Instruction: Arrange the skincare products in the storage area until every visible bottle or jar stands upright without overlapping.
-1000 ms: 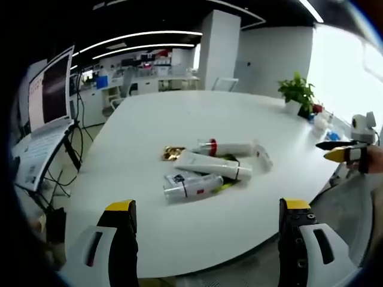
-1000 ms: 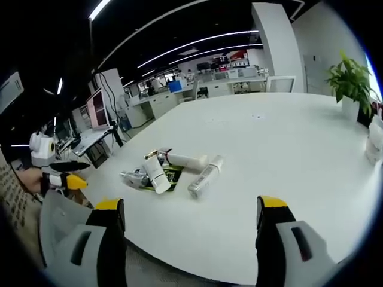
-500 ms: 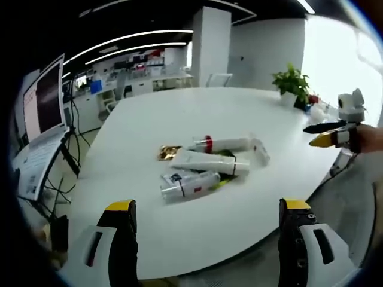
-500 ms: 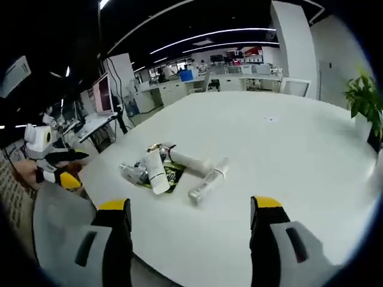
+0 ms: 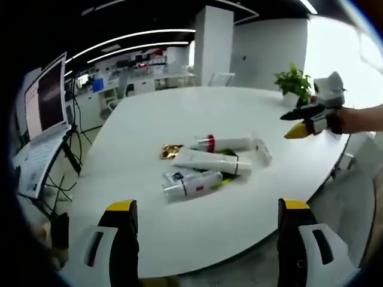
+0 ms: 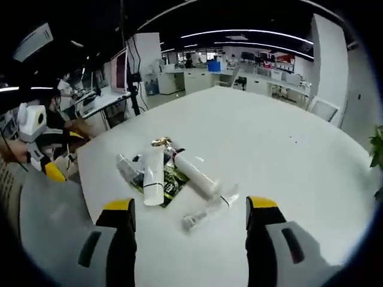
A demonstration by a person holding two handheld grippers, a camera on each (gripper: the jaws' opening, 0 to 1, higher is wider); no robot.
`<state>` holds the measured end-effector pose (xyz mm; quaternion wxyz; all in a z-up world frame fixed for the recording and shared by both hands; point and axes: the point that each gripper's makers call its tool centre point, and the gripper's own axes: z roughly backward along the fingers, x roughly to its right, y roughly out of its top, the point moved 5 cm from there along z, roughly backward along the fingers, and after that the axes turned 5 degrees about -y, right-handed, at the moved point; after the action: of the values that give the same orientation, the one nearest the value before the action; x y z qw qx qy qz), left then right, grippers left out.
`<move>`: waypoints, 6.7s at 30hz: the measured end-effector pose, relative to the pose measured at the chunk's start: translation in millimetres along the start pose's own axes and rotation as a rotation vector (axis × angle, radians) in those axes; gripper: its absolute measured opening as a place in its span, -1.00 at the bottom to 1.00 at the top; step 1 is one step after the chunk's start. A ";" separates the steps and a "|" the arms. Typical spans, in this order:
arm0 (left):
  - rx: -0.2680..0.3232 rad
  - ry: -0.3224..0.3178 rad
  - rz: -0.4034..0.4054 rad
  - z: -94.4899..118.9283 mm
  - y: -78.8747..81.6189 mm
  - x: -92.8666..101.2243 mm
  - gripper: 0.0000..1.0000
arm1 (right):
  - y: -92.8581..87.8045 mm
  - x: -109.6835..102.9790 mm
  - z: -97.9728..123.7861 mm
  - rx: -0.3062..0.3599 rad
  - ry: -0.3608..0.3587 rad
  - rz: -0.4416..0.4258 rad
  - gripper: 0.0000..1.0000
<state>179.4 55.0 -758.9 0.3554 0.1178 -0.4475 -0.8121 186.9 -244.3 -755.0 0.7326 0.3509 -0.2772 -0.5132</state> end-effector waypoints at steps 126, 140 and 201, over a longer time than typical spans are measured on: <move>0.073 -0.219 -0.008 -5.5 52.2 1.6 0.85 | 58.7 -10.4 -134.5 -0.283 0.264 0.421 -0.45; 0.151 -0.332 -0.023 2.9 78.9 16.6 0.83 | 69.7 -37.1 -53.5 -0.070 0.248 0.172 -0.45; 0.078 -0.750 -0.314 -72.2 161.1 217.6 -0.43 | 23.5 -21.7 96.4 0.348 0.676 0.069 -0.43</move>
<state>135.6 -195.8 -642.0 0.0349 -0.1062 -0.5530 -0.8257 119.2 -240.5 -679.4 0.7289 0.6101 -0.1146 -0.2887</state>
